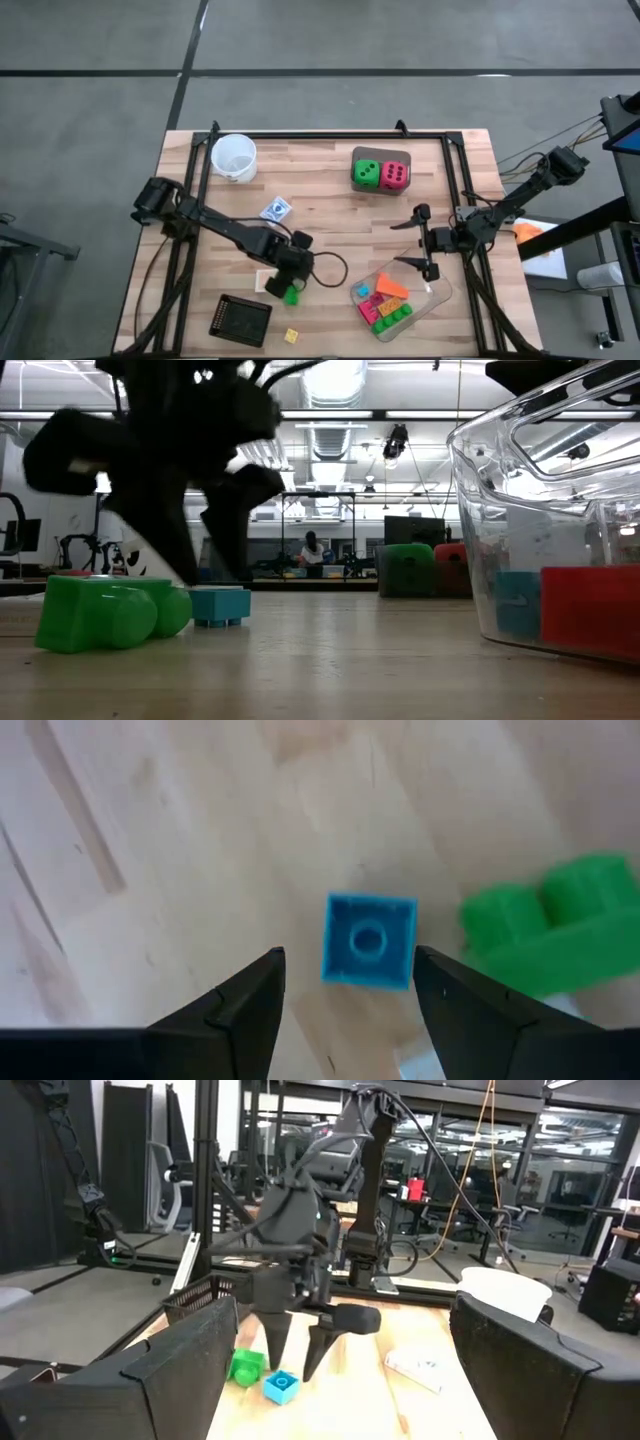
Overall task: Pick & Place Toys
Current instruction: Put the blue game piece into the transparent bin
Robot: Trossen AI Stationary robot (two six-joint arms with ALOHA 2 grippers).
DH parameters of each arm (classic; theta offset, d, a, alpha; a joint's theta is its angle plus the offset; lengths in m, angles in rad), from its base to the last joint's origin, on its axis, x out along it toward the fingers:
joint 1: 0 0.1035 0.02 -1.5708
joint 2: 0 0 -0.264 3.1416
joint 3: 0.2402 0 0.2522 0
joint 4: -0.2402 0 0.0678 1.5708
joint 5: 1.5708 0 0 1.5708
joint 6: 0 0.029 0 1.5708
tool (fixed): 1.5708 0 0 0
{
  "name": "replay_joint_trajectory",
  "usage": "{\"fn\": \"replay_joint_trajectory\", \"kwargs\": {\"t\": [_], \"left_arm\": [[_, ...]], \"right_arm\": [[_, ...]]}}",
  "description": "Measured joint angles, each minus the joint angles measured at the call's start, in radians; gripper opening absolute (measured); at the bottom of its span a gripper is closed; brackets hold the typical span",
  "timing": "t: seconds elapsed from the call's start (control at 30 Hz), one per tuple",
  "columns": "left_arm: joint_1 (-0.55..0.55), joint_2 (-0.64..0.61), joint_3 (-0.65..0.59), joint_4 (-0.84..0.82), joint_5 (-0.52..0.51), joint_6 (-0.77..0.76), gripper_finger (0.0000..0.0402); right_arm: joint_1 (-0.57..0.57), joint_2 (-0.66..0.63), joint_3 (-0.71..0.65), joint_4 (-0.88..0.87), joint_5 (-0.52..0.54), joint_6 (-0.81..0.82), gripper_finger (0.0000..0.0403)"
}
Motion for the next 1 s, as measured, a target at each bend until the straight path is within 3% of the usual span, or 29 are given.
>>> {"fn": "replay_joint_trajectory", "kwargs": {"t": [0.33, 1.0], "left_arm": [[0.004, -0.008, -0.086, 0.144, -0.010, 0.000, 0.0219], [0.022, 0.054, -0.087, 0.192, 0.014, 0.026, 0.0219]], "right_arm": [[0.000, 0.000, 0.000, -0.001, 0.000, 0.000, 0.0356], [0.000, 0.000, 0.001, 0.000, 0.000, 0.003, 0.0356]]}}
